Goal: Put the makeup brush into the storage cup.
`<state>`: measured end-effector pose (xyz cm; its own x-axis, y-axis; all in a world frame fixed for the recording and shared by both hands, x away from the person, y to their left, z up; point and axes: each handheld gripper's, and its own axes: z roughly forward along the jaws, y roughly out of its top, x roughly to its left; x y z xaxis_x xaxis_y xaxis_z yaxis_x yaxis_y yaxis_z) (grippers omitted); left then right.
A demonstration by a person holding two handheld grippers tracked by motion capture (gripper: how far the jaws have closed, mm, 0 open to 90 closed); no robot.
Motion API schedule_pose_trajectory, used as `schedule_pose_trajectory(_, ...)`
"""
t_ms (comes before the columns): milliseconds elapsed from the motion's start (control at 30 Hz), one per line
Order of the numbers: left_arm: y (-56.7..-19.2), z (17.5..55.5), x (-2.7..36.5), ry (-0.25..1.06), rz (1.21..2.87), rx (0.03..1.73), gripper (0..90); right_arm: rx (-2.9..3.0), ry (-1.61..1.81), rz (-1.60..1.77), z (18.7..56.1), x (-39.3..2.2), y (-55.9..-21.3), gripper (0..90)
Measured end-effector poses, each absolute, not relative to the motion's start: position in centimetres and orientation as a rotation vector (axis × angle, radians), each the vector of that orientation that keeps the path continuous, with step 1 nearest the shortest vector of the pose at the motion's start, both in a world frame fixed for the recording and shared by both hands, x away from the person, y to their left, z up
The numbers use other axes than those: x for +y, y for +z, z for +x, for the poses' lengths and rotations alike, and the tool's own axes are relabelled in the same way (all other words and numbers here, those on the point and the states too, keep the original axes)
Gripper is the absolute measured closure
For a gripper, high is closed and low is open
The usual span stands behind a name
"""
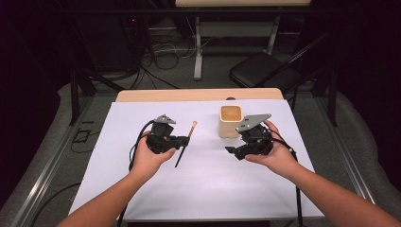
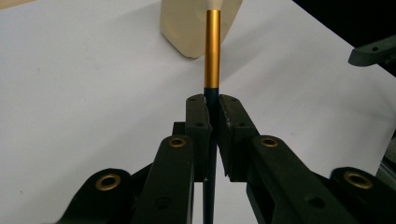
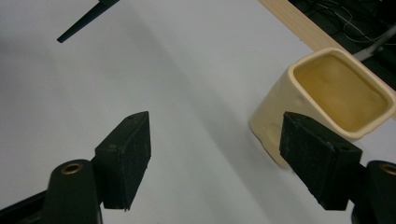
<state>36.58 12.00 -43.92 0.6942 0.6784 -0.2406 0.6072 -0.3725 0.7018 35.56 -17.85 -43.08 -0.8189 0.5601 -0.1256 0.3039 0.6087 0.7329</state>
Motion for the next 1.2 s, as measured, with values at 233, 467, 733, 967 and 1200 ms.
schedule_pose_trajectory(233,-44.1,36.6,11.7,0.11,2.075,0.971,82.9,2.51,1.076,0.662,36.0,-17.2,-43.3,28.1)
schedule_pose_trajectory(467,-44.3,36.6,11.1,0.102,2.074,0.961,82.9,2.529,1.085,0.642,36.2,-16.5,-43.5,32.4)
schedule_pose_trajectory(733,-44.3,36.6,10.8,0.094,2.051,0.948,82.9,2.534,1.143,0.693,36.6,-15.8,-43.5,38.2)
schedule_pose_trajectory(967,-44.2,36.5,10.6,0.092,2.021,0.942,82.9,2.561,1.179,0.734,36.8,-15.4,-43.7,47.5)
schedule_pose_trajectory(1200,-44.2,36.4,10.5,0.083,2.001,0.946,83.0,2.537,1.266,0.819,37.1,-15.6,-43.4,49.7)
